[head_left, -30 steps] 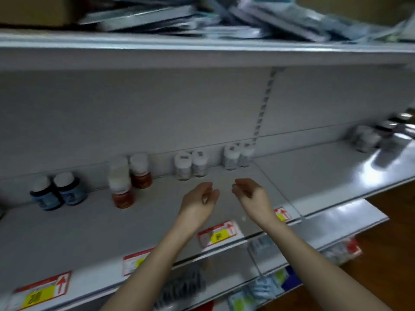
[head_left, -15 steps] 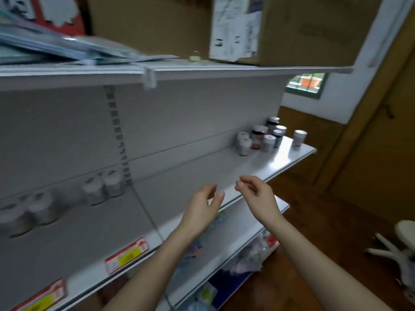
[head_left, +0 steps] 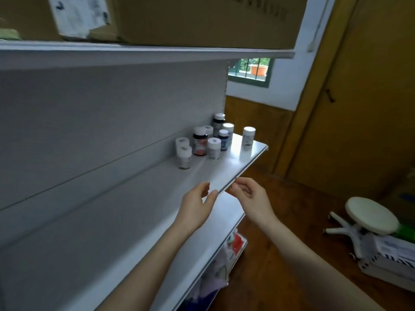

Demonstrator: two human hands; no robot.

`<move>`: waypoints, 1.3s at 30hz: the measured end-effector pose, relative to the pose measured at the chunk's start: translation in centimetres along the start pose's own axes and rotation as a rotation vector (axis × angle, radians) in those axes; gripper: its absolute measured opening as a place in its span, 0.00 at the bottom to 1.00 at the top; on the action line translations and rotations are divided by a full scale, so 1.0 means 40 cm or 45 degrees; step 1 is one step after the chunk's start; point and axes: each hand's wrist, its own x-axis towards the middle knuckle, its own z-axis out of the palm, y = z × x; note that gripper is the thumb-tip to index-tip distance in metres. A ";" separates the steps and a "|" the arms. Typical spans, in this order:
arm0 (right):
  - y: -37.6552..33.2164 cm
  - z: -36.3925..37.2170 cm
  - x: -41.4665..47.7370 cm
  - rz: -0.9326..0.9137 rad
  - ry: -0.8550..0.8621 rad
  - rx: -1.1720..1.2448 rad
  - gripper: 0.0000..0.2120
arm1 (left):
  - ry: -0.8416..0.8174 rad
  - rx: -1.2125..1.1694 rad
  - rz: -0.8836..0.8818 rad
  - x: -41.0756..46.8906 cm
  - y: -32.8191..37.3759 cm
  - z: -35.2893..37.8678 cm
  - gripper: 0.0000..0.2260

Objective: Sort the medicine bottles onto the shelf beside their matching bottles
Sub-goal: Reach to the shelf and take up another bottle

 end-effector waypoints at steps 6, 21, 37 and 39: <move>0.055 -0.026 0.208 0.052 -0.004 -0.030 0.16 | -0.048 0.021 -0.078 0.206 -0.016 0.059 0.19; 0.210 0.014 0.611 0.127 -0.372 -0.054 0.20 | 0.125 0.151 -0.319 0.546 -0.068 0.186 0.16; 0.244 0.056 0.803 -0.049 -0.827 0.261 0.09 | 0.573 -0.115 -0.444 0.628 -0.083 0.233 0.12; 0.216 0.066 0.801 -0.016 -0.891 0.376 0.08 | 0.657 -0.174 -0.422 0.599 -0.069 0.209 0.12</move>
